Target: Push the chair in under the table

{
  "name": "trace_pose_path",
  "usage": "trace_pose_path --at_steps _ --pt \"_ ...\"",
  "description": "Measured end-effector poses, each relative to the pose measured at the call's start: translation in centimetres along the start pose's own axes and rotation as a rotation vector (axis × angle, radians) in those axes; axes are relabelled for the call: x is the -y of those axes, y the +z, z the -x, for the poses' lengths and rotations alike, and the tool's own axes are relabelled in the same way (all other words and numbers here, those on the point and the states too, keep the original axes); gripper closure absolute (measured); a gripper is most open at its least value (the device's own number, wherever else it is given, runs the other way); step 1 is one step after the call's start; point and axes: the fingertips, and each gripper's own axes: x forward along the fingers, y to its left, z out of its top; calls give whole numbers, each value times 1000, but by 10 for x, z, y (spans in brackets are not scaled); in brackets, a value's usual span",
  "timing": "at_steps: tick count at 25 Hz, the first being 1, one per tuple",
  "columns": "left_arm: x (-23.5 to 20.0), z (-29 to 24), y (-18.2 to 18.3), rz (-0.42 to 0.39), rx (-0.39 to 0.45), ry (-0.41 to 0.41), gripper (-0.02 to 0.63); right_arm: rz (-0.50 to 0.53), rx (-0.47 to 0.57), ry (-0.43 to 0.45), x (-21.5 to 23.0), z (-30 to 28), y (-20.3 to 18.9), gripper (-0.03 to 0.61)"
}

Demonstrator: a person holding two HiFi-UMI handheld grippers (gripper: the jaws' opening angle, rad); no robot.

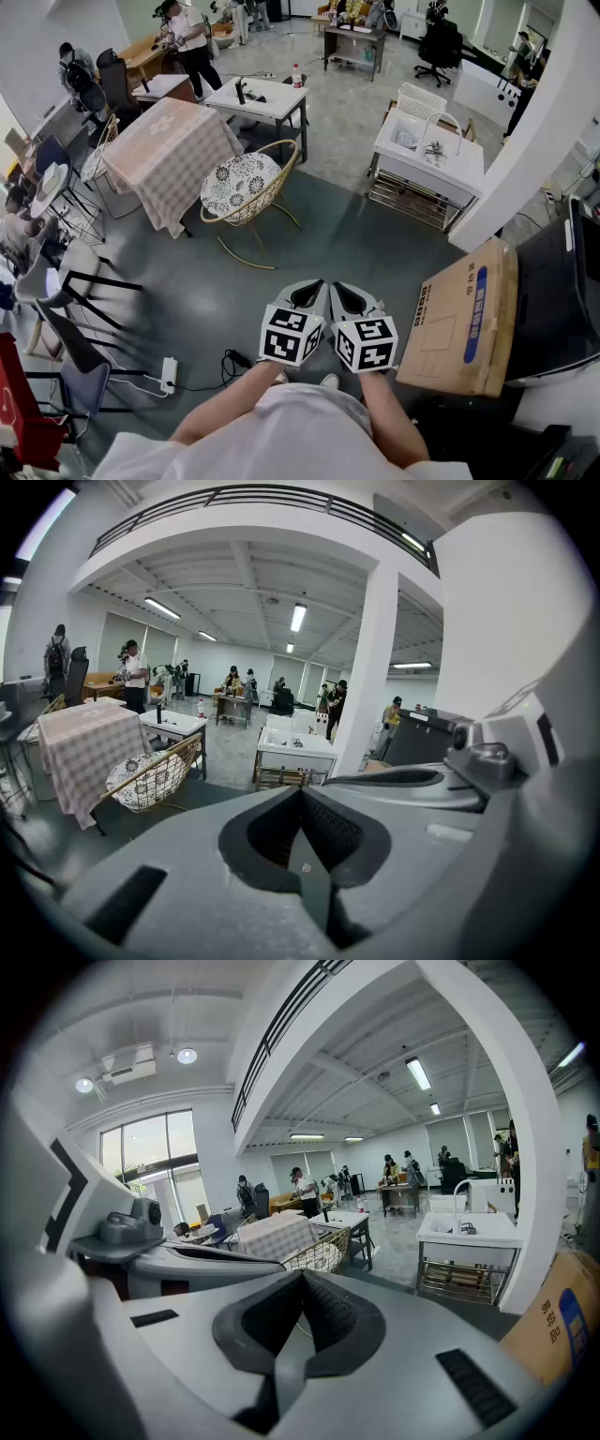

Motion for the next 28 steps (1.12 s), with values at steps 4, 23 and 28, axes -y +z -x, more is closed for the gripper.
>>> trace_pose_path --at_steps 4,23,28 --pt "6 -4 -1 -1 -3 -2 609 -2 7 1 5 3 0 575" --pt "49 -39 4 -8 -1 48 609 -23 8 28 64 26 -4 575" --pt "47 -44 3 -6 -9 63 609 -13 2 40 68 22 -4 575"
